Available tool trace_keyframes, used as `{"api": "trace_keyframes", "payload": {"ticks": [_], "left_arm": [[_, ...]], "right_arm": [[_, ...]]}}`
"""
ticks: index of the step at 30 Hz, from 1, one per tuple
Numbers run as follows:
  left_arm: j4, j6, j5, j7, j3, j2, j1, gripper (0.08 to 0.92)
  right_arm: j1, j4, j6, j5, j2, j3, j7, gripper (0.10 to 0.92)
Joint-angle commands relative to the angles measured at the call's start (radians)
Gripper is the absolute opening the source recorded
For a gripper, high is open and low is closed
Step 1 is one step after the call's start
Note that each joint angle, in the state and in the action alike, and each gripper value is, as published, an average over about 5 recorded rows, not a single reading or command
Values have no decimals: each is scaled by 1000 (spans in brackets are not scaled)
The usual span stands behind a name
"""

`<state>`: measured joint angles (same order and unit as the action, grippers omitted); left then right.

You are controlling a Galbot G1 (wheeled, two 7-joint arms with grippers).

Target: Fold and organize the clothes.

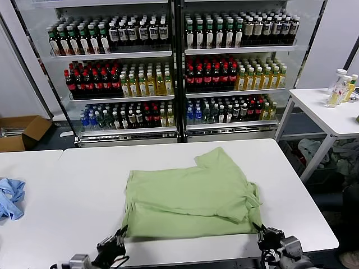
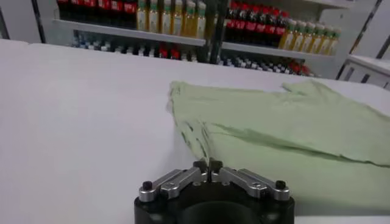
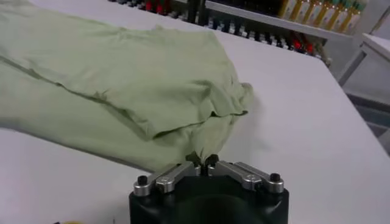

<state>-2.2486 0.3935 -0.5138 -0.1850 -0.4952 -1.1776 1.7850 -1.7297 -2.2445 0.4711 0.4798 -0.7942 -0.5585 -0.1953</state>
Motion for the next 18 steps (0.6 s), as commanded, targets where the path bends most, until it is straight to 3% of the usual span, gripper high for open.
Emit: {"api": "trace_keyframes", "payload": {"ticks": [1, 9, 18], "left_arm": [[-149, 16, 20, 49, -102, 53, 122, 166], [13, -1, -165, -10, -106, 189, -163, 391], [385, 29, -171, -71, 88, 215, -599, 651]], "right_arm": [[-58, -87, -95, 39, 10, -79, -26, 343], [294, 81, -72, 127, 22, 53, -46, 569], [877, 493, 41, 205, -91, 392, -58, 802]]}}
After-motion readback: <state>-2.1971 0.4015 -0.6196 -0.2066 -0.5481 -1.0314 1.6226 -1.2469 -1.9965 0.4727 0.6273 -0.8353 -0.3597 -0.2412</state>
